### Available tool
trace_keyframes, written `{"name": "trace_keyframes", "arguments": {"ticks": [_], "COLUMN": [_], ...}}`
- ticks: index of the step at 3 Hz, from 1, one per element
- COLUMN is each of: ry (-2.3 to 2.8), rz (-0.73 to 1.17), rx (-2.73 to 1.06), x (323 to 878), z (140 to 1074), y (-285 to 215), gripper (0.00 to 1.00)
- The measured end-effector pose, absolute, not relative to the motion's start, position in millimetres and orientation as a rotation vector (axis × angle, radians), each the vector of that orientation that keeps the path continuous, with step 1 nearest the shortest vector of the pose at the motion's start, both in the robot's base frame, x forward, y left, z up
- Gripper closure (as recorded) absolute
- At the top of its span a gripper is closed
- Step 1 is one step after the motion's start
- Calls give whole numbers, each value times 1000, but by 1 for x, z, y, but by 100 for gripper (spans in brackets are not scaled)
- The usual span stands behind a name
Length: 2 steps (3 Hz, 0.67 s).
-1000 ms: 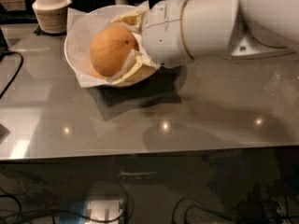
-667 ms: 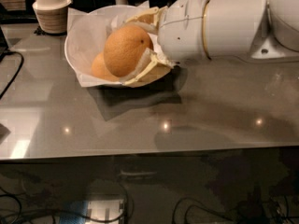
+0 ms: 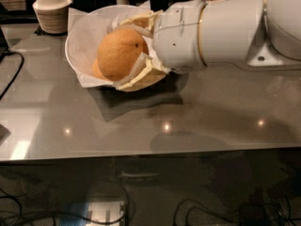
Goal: Pick orange from white bowl
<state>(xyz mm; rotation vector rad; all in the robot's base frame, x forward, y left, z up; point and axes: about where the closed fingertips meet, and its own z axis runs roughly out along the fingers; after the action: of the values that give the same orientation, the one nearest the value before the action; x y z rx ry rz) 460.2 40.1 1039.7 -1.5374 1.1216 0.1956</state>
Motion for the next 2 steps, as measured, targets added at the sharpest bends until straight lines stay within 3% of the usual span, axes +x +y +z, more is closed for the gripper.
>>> {"name": "trace_keyframes", "arguments": {"ticks": [2], "ry": [1025], "rz": [200], "rx": [-1562], "x": [438], "z": [1055], "y": [66], "gripper": [100]}}
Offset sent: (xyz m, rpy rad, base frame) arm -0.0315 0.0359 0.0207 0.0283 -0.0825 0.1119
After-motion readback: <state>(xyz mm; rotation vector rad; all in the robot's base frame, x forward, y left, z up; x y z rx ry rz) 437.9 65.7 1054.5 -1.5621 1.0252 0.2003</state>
